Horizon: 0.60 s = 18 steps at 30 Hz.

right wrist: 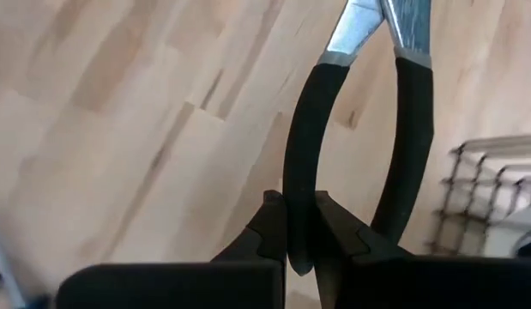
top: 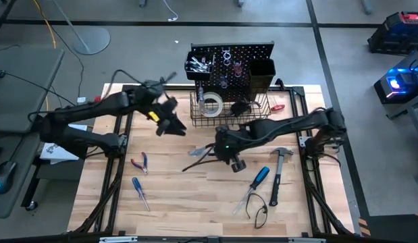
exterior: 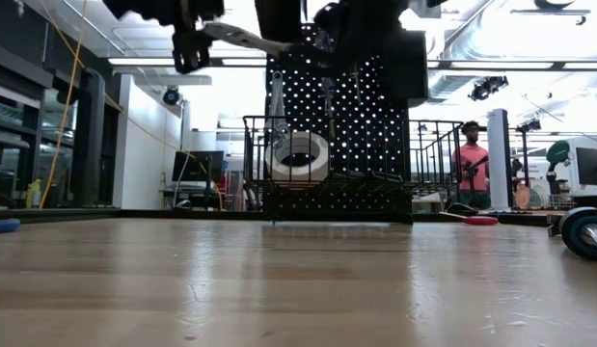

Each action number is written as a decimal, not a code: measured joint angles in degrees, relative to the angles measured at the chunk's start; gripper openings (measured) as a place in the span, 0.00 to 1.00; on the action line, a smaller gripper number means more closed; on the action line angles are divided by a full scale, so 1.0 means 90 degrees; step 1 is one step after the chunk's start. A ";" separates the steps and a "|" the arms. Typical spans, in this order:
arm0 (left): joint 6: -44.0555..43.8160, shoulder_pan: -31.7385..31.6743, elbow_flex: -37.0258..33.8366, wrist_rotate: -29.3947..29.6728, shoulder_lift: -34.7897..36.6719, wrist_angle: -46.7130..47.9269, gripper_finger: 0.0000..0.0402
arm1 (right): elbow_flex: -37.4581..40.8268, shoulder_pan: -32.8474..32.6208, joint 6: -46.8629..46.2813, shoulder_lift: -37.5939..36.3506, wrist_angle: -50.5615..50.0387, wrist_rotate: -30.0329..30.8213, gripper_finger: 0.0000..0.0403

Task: Hang tools onto peg board
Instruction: Put the black plier in the right black bin on the pegboard

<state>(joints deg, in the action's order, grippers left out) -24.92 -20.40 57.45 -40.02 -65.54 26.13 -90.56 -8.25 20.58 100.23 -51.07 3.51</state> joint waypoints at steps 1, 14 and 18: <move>-0.0182 0.0001 0.0000 -0.0238 -0.0164 0.0003 0.57 | -0.0161 0.0000 0.0189 0.0110 -0.0065 0.0030 0.03; -0.1162 0.0395 -0.0007 -0.1863 -0.1658 -0.0078 0.61 | -0.1205 0.0083 0.1059 0.0760 -0.0486 0.0341 0.03; -0.1120 0.0569 -0.0007 -0.2053 -0.1699 -0.0056 0.61 | -0.1205 0.0087 0.1160 0.0760 -0.0487 0.0549 0.03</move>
<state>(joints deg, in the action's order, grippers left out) -34.99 -15.29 57.39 -58.50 -80.84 25.63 -101.41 -7.46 31.01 107.07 -55.45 8.45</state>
